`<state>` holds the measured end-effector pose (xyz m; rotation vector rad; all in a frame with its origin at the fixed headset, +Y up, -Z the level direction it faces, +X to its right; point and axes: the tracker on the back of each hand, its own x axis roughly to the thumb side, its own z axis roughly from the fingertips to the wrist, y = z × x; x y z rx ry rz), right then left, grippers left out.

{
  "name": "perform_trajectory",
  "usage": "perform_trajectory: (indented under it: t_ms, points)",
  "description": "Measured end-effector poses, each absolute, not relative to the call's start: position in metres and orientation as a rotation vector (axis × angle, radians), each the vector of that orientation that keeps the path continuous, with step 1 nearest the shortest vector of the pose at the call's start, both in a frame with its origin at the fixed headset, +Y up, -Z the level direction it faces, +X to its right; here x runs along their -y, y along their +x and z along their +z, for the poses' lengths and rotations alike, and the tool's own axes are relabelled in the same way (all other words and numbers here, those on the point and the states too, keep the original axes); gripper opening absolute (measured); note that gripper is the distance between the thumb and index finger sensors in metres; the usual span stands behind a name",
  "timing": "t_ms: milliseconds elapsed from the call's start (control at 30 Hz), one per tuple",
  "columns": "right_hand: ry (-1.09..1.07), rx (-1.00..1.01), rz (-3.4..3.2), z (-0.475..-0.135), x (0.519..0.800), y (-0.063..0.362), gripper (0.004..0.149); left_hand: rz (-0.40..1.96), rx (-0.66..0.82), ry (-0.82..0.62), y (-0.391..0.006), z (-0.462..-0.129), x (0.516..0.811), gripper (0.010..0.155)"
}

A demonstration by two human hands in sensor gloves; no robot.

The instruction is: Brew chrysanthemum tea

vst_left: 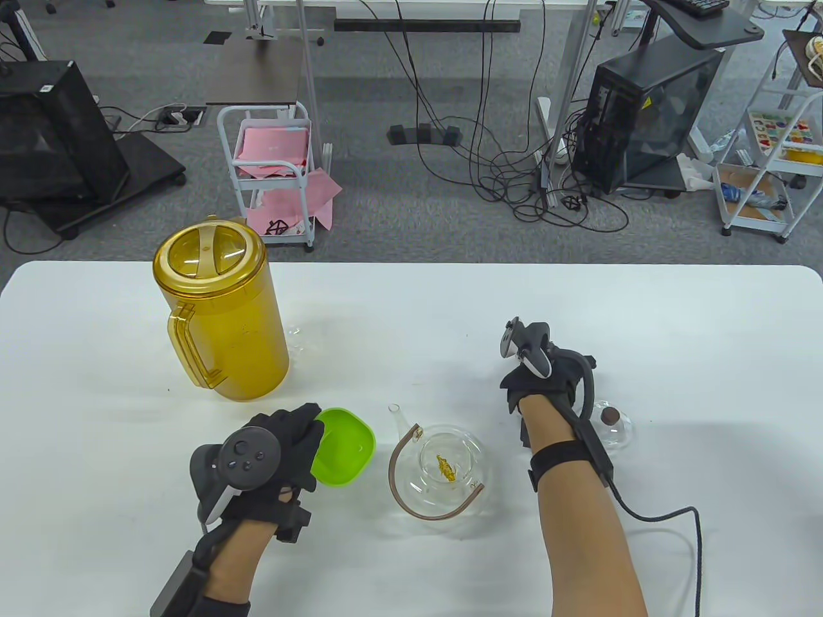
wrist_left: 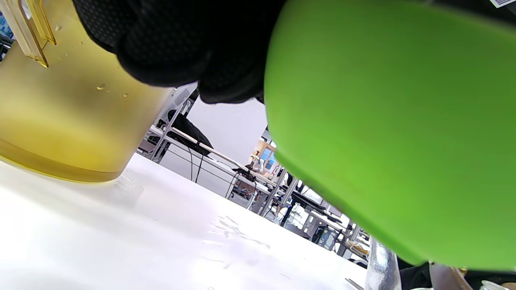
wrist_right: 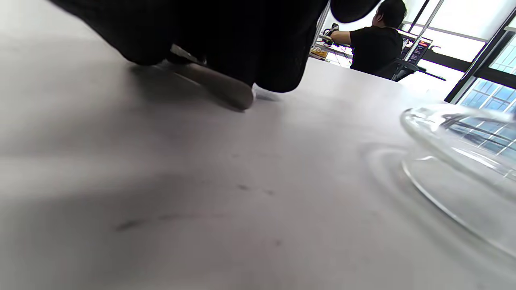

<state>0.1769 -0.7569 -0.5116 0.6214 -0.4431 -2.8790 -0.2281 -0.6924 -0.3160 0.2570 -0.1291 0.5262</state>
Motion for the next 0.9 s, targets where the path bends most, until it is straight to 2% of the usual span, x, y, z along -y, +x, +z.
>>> perform_trajectory:
  t_ms: [133, 400, 467, 600, 700, 867, 900]
  points:
    - [0.505, 0.32, -3.049, -0.499, 0.731, 0.18, 0.055, 0.528, 0.119, 0.253, -0.231, -0.318, 0.694, 0.043]
    - [0.089, -0.163, -3.503, -0.428, 0.678, 0.183, 0.059, 0.53, 0.115, 0.237, -0.229, -0.318, 0.697, 0.043]
    - [-0.05, -0.183, -3.552, -0.413, 0.671, 0.186, 0.06, 0.528, 0.117, 0.232, -0.228, -0.318, 0.698, 0.043]
    - [-0.165, -0.369, -3.628, -0.385, 0.667, 0.191, 0.06, 0.515, 0.122, 0.219, -0.227, -0.319, 0.7, 0.043]
    - [-0.164, -0.485, -3.571, -0.373, 0.67, 0.195, 0.059, 0.494, 0.12, 0.189, -0.229, -0.321, 0.702, 0.043]
    - [-0.162, -0.462, -3.573, -0.375, 0.685, 0.201, 0.06, 0.487, 0.141, -0.024, -0.239, -0.331, 0.71, 0.041]
    - [-0.161, -0.453, -3.57, -0.376, 0.688, 0.202, 0.06, 0.49, 0.163, -0.112, -0.241, -0.335, 0.715, 0.041]
